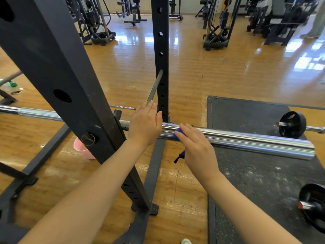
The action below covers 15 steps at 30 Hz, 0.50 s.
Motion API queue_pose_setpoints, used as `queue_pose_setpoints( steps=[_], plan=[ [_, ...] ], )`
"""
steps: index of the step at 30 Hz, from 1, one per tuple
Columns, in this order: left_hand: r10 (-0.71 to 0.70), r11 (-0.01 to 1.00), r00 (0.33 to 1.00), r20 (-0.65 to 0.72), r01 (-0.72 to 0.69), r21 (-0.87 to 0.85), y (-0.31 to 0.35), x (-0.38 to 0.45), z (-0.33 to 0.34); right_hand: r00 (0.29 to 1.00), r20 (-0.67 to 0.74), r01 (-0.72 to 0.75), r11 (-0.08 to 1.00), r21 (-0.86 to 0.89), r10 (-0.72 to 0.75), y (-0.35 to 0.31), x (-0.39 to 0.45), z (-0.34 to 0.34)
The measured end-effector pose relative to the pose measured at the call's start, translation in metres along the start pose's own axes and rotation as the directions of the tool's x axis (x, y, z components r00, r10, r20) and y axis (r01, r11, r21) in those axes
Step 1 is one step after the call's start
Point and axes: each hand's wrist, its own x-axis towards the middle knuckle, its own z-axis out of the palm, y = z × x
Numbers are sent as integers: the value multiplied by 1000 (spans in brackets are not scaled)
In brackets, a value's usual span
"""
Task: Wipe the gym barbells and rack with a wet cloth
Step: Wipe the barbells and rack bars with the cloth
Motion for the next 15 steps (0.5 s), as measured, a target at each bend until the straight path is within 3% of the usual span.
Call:
queue_pose_setpoints(
  steps=[3,6,9,15],
  plan=[
    [121,990,992,-16,-120,68,-3,-20,4,984,-109,-141,990,-6,140,21,-8,-20],
    [145,988,988,-56,-142,57,-6,-23,9,963,-184,-207,978,-21,199,25,-2,-22],
    [118,993,991,-70,-117,13,-3,-14,12,972,-162,-170,985,1,168,17,14,-13],
    [70,996,993,100,-63,-63,-2,1,2,997,-54,-53,998,29,55,-9,32,10]
  ],
)
